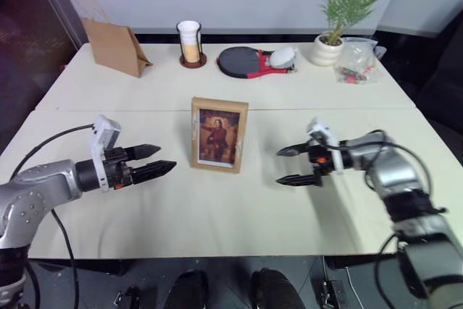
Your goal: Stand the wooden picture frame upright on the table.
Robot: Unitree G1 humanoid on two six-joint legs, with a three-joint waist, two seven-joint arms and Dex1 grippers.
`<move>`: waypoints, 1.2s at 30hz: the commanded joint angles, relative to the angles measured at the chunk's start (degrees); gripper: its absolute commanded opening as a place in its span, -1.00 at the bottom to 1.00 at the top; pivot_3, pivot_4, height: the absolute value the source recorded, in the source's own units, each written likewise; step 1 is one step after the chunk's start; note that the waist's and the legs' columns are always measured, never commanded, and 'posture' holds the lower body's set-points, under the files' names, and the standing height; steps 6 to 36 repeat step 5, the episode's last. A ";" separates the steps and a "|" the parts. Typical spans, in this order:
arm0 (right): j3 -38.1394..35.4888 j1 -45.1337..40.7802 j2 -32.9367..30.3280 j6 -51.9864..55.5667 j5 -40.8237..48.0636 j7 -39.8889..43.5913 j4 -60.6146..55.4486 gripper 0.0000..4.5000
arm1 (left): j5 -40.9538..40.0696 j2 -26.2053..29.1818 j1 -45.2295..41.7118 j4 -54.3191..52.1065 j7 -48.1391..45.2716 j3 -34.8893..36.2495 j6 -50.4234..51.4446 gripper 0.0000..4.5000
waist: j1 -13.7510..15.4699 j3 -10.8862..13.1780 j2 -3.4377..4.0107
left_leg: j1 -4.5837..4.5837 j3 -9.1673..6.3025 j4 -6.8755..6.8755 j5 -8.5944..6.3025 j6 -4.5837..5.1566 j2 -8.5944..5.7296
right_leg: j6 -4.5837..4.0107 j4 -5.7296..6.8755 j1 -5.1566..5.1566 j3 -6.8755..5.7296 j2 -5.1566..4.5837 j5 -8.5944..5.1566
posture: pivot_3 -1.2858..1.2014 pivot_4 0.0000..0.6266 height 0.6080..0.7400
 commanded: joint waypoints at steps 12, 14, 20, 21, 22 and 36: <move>-10.74 2.97 -6.47 13.40 7.50 -9.91 -22.59 0.97 | 2.59 2.13 -0.10 -1.75 -2.20 3.21 -2.72 1.00 | 0.04 -0.01 -0.01 | 0.15 -0.03 0.06 0.01 -0.01 0.00 | -0.18 -0.01 0.18 0.00 0.04 -0.09 | 0.03 -0.52 1.00; -10.74 2.97 -6.47 13.40 7.50 -9.91 -22.59 0.97 | 2.59 2.13 -0.10 -1.75 -2.20 3.21 -2.72 1.00 | 0.04 -0.01 -0.01 | 0.15 -0.03 0.06 0.01 -0.01 0.00 | -0.18 -0.01 0.18 0.00 0.04 -0.09 | 0.03 -0.52 1.00; -10.74 2.97 -6.47 13.40 7.50 -9.91 -22.59 0.97 | 2.59 2.13 -0.10 -1.75 -2.20 3.21 -2.72 1.00 | 0.04 -0.01 -0.01 | 0.15 -0.03 0.06 0.01 -0.01 0.00 | -0.18 -0.01 0.18 0.00 0.04 -0.09 | 0.03 -0.52 1.00; -10.74 2.97 -6.47 13.40 7.50 -9.91 -22.59 0.97 | 2.59 2.13 -0.10 -1.75 -2.20 3.21 -2.72 1.00 | 0.04 -0.01 -0.01 | 0.15 -0.03 0.06 0.01 -0.01 0.00 | -0.18 -0.01 0.18 0.00 0.04 -0.09 | 0.03 -0.52 1.00; -10.74 2.97 -6.47 13.40 7.50 -9.91 -22.59 0.97 | 2.59 2.13 -0.10 -1.75 -2.20 3.21 -2.72 1.00 | 0.04 -0.01 -0.01 | 0.15 -0.03 0.06 0.01 -0.01 0.00 | -0.18 -0.01 0.18 0.00 0.04 -0.09 | 0.03 -0.52 1.00; -10.74 2.97 -6.47 13.40 7.50 -9.91 -22.59 0.97 | 2.59 2.13 -0.10 -1.75 -2.20 3.21 -2.72 1.00 | 0.04 -0.01 -0.01 | 0.15 -0.03 0.06 0.01 -0.01 0.00 | -0.18 -0.01 0.18 0.00 0.04 -0.09 | 0.03 -0.52 1.00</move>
